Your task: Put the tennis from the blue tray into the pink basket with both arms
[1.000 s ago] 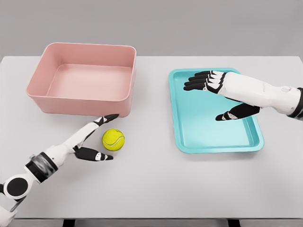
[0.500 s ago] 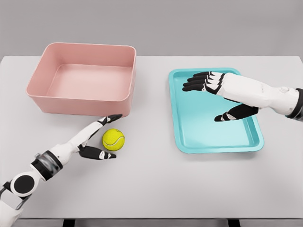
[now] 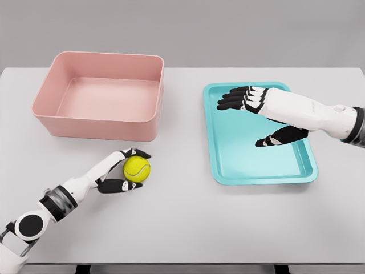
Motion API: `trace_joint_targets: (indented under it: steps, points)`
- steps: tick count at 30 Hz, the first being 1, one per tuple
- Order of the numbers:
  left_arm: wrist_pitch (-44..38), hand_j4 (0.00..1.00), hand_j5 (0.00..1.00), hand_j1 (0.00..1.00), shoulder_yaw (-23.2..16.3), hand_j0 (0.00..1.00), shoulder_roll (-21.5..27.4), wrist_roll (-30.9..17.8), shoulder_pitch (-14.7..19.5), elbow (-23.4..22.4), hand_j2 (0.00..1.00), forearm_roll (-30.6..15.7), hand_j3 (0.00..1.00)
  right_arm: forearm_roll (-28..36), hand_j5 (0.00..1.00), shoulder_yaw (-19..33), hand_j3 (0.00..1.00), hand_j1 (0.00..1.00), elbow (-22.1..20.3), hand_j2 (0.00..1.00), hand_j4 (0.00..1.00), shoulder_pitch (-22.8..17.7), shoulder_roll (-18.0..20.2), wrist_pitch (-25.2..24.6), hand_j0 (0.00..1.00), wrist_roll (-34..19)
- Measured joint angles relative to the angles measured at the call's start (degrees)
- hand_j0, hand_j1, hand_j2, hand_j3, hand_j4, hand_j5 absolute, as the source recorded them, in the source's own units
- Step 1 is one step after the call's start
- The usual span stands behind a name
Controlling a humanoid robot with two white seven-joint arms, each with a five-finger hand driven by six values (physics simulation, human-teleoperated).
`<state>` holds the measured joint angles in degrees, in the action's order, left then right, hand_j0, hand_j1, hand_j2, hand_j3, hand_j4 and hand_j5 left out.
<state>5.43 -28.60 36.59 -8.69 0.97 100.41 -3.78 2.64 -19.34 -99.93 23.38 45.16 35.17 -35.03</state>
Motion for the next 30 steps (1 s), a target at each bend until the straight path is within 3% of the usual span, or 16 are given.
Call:
trace_joint_targets:
  steps: [7, 20, 25, 30]
  points:
    - [2.99, 0.4, 0.4, 0.4, 0.16, 0.4, -0.03, -0.06, 1.14, 0.67, 0.4, 0.14, 0.4, 0.0, 1.0, 0.03, 1.0, 1.0, 0.03, 1.0, 1.0, 0.09, -0.01, 0.0, 1.0, 0.0]
    - [21.24, 0.39, 0.39, 0.39, 0.92, 0.39, 0.15, -0.12, 1.67, 1.06, 0.39, -0.2, 0.39, -0.01, 1.0, 0.28, 1.0, 1.0, -0.02, 1.0, 1.0, 0.61, -0.58, 0.0, 1.0, 0.0]
    - [25.6, 0.39, 0.39, 0.39, 1.46, 0.39, 0.21, -0.08, 3.43, 1.08, 0.39, -0.46, 0.39, -0.01, 1.0, 0.26, 1.0, 1.0, -0.06, 1.0, 1.0, 0.53, -0.73, 0.0, 1.0, 0.0]
    - [26.81, 0.39, 0.39, 0.39, 2.23, 0.39, 0.56, -0.07, 7.56, 1.04, 0.39, -2.11, 0.39, -0.05, 1.0, 0.29, 1.0, 1.0, -0.07, 1.0, 1.0, 0.62, -0.7, 0.0, 1.0, 0.0]
